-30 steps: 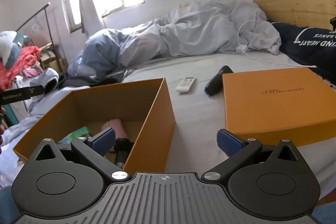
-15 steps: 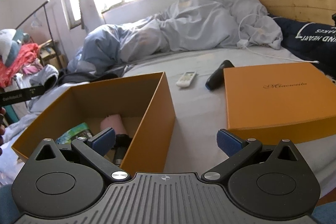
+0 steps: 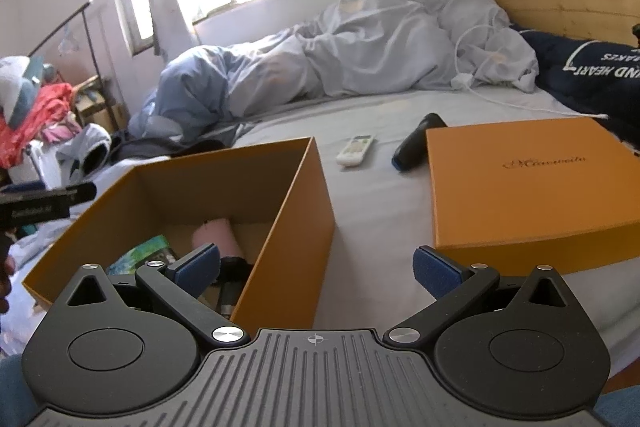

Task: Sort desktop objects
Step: 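Withdraw the right gripper from the brown box, then move the left gripper to the black handheld device and close on it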

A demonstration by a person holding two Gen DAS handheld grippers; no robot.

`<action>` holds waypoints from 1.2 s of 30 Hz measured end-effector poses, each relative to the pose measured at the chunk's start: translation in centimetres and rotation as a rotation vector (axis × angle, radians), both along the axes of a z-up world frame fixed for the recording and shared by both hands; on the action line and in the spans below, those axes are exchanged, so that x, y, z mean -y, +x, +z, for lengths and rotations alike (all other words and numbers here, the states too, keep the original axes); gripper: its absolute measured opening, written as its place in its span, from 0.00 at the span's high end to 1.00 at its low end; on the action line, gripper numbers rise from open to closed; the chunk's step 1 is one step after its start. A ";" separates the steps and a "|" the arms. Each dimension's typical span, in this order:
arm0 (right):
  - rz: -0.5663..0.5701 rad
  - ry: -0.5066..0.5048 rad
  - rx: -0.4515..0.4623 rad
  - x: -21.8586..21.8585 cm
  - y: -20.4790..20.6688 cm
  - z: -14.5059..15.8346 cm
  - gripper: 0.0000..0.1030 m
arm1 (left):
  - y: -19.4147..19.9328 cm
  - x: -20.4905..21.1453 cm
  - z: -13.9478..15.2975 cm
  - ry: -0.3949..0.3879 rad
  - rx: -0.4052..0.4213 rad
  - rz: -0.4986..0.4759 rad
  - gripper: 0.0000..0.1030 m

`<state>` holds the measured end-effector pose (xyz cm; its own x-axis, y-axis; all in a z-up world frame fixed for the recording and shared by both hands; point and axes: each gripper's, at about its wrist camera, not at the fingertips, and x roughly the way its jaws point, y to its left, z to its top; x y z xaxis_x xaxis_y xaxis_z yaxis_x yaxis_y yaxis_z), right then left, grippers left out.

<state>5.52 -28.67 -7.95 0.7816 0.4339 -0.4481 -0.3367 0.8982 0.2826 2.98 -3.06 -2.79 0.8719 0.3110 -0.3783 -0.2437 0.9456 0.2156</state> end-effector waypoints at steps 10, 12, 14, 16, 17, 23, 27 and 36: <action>-0.060 0.084 -0.018 2.5 0.7 0.7 0.00 | 0.2 2.5 -0.1 -0.027 -0.065 -0.064 0.00; -0.087 0.121 -0.034 3.5 1.0 0.8 0.00 | 0.7 2.9 -0.3 -0.057 -0.083 -0.074 0.00; -0.117 0.169 -0.050 4.6 1.4 0.8 0.00 | 1.5 3.3 -0.5 -0.087 -0.105 -0.088 0.00; -0.149 0.223 -0.066 5.8 1.8 0.7 0.00 | 2.5 3.8 -0.6 -0.110 -0.126 -0.119 0.00; -0.165 0.250 -0.074 6.3 2.0 0.6 0.00 | 3.1 4.2 -0.5 -0.114 -0.134 -0.134 0.00; -0.234 0.358 -0.115 9.0 2.8 -0.1 0.00 | 7.6 6.5 1.1 -0.143 -0.141 -0.246 0.00; -0.256 0.370 -0.121 9.4 3.1 -0.5 0.00 | 10.6 8.5 2.2 -0.128 -0.128 -0.321 0.00; -0.260 0.430 -0.132 10.5 3.9 -0.7 0.00 | 18.1 12.7 2.7 -0.179 -0.193 -0.460 0.00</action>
<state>9.38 -39.12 -8.63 0.8370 0.3993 -0.3742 -0.0544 0.7411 0.6692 21.10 -15.77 -0.05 0.8122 -0.1715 -0.5576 0.2333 0.9715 0.0411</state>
